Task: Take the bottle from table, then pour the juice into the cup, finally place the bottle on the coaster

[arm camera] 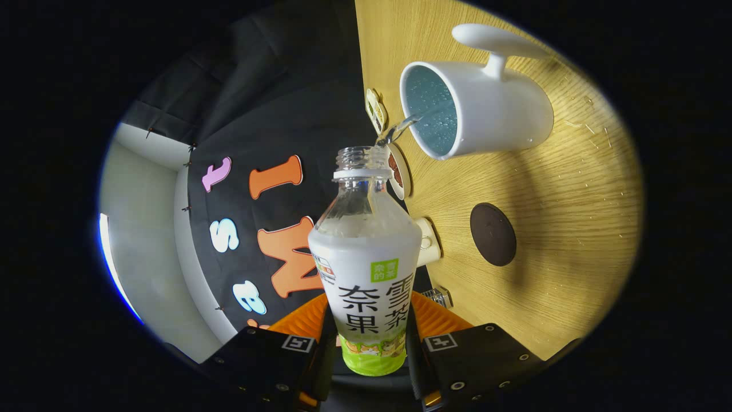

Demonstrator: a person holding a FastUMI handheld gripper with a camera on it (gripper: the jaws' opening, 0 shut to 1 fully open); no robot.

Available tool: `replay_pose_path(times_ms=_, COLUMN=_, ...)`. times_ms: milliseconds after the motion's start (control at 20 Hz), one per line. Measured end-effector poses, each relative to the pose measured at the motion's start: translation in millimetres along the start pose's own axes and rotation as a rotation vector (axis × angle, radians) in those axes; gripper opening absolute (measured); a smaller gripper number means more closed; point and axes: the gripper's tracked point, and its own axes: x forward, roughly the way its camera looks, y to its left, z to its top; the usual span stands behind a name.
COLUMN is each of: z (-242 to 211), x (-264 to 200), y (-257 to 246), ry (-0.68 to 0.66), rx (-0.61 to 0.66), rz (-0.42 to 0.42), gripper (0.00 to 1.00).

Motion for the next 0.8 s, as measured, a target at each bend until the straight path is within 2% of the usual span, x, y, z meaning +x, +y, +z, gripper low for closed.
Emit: replay_pose_path(times_ms=800, z=13, x=0, y=16, ry=-0.017, rx=0.128, rz=0.05, gripper=0.55)
